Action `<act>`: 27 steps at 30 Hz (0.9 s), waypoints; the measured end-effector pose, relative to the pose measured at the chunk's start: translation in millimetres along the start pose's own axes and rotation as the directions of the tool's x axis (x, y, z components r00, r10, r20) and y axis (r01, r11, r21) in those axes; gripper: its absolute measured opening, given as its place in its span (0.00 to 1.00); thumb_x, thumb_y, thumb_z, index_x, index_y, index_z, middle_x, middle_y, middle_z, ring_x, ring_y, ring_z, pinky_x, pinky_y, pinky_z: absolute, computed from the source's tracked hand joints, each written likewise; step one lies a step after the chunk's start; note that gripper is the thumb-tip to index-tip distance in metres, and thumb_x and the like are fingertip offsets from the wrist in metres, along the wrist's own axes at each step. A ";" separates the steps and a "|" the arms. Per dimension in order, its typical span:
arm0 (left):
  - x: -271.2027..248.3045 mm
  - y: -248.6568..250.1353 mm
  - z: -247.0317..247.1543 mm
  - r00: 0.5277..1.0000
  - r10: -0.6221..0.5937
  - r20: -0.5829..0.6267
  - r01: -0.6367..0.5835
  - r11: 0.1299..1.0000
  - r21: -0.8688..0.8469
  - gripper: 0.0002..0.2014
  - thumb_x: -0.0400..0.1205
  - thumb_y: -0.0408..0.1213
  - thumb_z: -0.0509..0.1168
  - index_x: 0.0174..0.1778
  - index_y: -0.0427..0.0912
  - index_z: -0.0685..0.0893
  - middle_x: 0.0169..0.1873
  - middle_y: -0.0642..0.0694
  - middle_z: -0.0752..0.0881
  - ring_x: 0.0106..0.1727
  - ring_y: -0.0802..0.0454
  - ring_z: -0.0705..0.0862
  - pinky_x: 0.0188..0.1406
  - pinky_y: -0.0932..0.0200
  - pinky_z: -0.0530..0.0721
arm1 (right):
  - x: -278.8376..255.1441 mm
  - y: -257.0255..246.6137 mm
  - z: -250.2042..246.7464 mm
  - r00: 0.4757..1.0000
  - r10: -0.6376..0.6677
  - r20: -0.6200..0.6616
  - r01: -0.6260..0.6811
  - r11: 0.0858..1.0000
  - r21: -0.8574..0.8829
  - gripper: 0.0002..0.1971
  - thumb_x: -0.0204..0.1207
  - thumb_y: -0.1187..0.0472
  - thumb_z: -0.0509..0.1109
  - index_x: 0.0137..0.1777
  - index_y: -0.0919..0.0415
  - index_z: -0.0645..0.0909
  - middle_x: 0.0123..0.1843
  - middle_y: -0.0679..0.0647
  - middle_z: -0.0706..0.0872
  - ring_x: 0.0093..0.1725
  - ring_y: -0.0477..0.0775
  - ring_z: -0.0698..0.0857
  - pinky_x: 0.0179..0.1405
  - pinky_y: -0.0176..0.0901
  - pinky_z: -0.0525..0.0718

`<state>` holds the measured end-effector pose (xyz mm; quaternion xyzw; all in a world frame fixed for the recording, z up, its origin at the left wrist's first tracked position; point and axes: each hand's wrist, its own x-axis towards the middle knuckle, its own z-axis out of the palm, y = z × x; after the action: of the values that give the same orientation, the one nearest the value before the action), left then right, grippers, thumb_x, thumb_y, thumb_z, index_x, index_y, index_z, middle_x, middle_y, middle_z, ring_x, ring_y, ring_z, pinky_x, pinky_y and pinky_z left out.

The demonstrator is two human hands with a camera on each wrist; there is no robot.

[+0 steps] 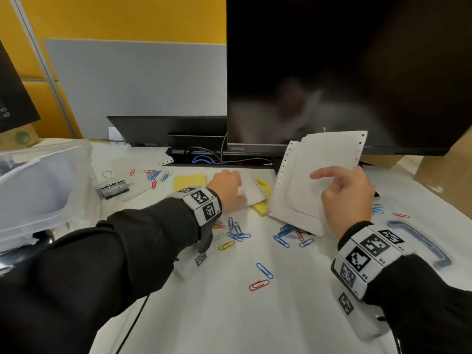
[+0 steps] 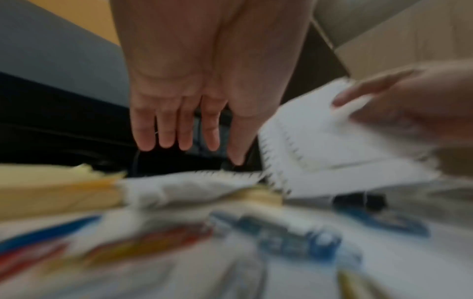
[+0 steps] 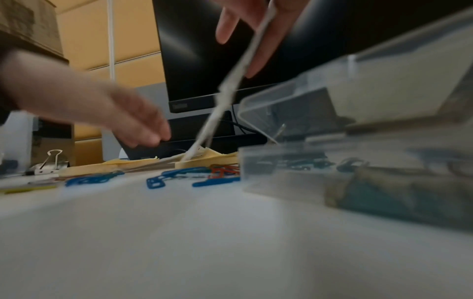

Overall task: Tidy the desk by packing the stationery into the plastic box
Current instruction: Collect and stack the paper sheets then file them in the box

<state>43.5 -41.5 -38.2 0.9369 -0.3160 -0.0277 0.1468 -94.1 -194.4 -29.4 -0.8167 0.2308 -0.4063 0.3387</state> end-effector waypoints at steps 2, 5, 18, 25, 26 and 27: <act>2.6 -5.0 4.9 0.989 -0.018 0.150 -0.008 0.985 0.172 0.33 0.77 0.54 0.65 0.73 0.37 0.67 0.71 0.39 0.71 0.72 0.41 0.70 0.70 0.50 0.71 | 3.0 2.6 -1.6 0.999 0.048 -0.007 -0.048 0.999 -0.008 0.19 0.75 0.79 0.57 0.50 0.60 0.86 0.70 0.58 0.74 0.75 0.55 0.69 0.63 0.29 0.64; 8.6 -9.6 13.3 0.969 -0.067 0.239 0.019 0.980 0.198 0.36 0.77 0.60 0.62 0.71 0.35 0.67 0.67 0.38 0.77 0.65 0.41 0.77 0.61 0.50 0.76 | 7.7 4.5 -5.0 0.995 0.089 -0.036 -0.090 0.995 -0.034 0.21 0.76 0.79 0.57 0.61 0.62 0.83 0.70 0.60 0.73 0.74 0.57 0.70 0.62 0.32 0.67; -25.0 -2.0 -9.9 0.987 0.113 -0.113 -0.083 0.967 0.241 0.13 0.82 0.37 0.55 0.58 0.43 0.81 0.48 0.42 0.85 0.50 0.43 0.83 0.50 0.53 0.80 | -4.5 -6.5 3.4 0.999 0.047 0.026 -0.048 0.999 0.020 0.24 0.77 0.70 0.62 0.74 0.63 0.68 0.74 0.59 0.66 0.72 0.55 0.71 0.60 0.32 0.70; -53.1 9.7 -56.8 0.749 0.252 -0.612 -0.342 0.939 -0.032 0.12 0.76 0.40 0.59 0.50 0.40 0.81 0.37 0.51 0.77 0.41 0.53 0.72 0.44 0.59 0.67 | -17.2 -14.7 -2.1 0.988 -0.129 0.088 0.108 0.972 0.207 0.24 0.78 0.47 0.61 0.71 0.57 0.73 0.65 0.44 0.69 0.63 0.37 0.69 0.48 0.05 0.61; -53.4 14.2 -58.1 0.760 0.239 -0.604 -0.348 0.935 -0.068 0.11 0.77 0.39 0.60 0.52 0.40 0.81 0.38 0.51 0.77 0.41 0.53 0.73 0.43 0.59 0.69 | -19.3 -16.3 -1.7 0.984 -0.152 0.095 0.125 0.963 0.237 0.26 0.75 0.44 0.59 0.70 0.57 0.74 0.64 0.44 0.70 0.61 0.35 0.70 0.47 0.04 0.62; -53.2 18.3 -56.5 0.778 0.229 -0.585 -0.348 0.932 -0.097 0.11 0.78 0.38 0.61 0.54 0.41 0.80 0.39 0.49 0.77 0.42 0.52 0.74 0.43 0.59 0.71 | -21.2 -17.6 -1.0 0.979 -0.177 0.101 0.145 0.954 0.264 0.28 0.74 0.41 0.58 0.68 0.57 0.75 0.64 0.44 0.71 0.59 0.33 0.72 0.48 0.05 0.63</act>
<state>-1.5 -8.8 18.9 0.8231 -0.3943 0.2420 0.3293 -105.0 -169.3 -26.6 -0.8060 0.0878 -0.4074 0.4202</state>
